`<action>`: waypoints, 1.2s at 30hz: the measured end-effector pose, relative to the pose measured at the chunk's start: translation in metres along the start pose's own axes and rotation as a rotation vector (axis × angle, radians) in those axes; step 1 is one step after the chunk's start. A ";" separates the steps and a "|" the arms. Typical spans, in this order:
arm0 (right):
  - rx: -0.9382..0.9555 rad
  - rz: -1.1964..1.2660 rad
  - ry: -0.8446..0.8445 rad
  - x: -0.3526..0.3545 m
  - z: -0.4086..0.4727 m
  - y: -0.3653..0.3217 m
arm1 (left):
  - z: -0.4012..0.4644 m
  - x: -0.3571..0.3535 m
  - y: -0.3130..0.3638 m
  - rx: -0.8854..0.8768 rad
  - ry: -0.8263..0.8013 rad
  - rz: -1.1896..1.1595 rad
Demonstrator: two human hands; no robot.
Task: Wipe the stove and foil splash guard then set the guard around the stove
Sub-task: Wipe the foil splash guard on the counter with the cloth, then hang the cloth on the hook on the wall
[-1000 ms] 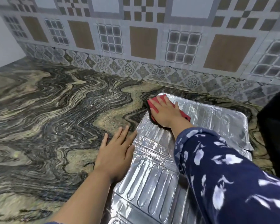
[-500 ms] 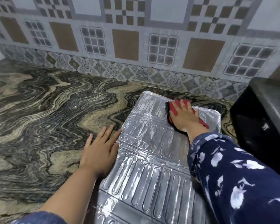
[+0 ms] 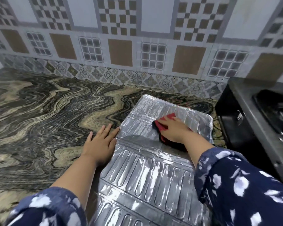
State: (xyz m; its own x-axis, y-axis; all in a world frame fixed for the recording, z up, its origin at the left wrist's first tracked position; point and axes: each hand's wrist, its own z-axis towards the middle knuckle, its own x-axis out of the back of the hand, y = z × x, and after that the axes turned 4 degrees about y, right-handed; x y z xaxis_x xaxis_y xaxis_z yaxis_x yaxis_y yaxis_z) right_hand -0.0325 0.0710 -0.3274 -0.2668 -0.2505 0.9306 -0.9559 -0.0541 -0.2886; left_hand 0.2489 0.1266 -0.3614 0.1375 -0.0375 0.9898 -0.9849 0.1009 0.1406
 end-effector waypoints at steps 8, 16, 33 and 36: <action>-0.038 0.336 0.232 -0.009 -0.031 -0.013 | 0.007 0.023 -0.004 0.041 -0.062 0.125; -0.232 0.033 0.392 -0.020 -0.059 0.003 | 0.054 0.018 0.115 -0.158 0.070 -0.336; -0.075 0.532 0.493 0.069 -0.070 -0.012 | 0.023 0.098 0.156 -0.030 0.163 -0.728; 0.008 0.538 0.557 0.116 -0.086 -0.026 | 0.014 0.143 0.160 -0.091 0.241 -0.768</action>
State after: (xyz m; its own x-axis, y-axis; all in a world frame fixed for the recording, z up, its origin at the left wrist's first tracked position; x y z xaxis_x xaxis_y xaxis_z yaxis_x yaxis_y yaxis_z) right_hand -0.0496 0.1267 -0.1927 -0.7188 0.2786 0.6369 -0.6766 -0.0699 -0.7330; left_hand 0.1093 0.1235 -0.1972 0.8009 0.0851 0.5928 -0.5957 0.2151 0.7739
